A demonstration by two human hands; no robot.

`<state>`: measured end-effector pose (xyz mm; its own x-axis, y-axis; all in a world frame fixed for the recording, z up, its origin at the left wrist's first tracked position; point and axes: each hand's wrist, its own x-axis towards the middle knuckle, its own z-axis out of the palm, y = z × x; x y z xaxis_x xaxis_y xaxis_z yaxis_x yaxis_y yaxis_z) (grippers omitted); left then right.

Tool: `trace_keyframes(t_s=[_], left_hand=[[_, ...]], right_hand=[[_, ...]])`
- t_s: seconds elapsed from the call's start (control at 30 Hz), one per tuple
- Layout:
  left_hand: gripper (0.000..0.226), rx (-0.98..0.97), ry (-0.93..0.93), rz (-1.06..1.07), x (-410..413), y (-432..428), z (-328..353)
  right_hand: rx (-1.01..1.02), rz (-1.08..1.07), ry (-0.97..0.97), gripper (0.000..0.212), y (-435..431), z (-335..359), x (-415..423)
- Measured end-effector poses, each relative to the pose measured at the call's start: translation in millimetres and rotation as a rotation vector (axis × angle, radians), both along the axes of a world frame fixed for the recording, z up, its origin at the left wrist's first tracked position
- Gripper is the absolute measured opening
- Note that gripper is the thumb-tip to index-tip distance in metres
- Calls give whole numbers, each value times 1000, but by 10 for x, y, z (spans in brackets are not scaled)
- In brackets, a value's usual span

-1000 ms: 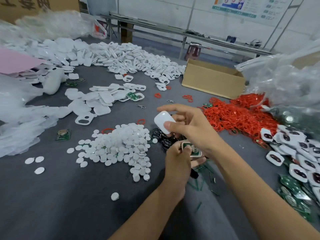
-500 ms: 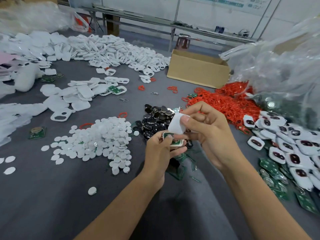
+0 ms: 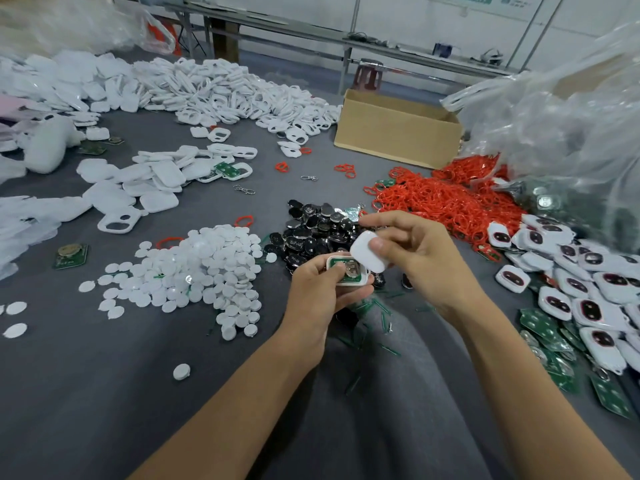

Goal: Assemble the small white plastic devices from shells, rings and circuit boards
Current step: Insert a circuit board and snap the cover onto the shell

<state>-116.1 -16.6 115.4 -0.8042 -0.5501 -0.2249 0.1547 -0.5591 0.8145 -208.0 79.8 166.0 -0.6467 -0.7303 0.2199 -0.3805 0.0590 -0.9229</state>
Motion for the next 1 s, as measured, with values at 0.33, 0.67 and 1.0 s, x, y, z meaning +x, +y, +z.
trace_keyframes(t_s=[0.33, 0.67, 1.0], left_hand=[[19, 61, 20, -86, 29, -58, 15], [35, 155, 2, -42, 23, -41, 76], [38, 166, 43, -66, 43, -33, 73]], right_hand=[[77, 101, -12, 12, -56, -5, -94], [68, 67, -13, 11, -43, 21, -127], [228, 29, 248, 10, -164, -68, 7]])
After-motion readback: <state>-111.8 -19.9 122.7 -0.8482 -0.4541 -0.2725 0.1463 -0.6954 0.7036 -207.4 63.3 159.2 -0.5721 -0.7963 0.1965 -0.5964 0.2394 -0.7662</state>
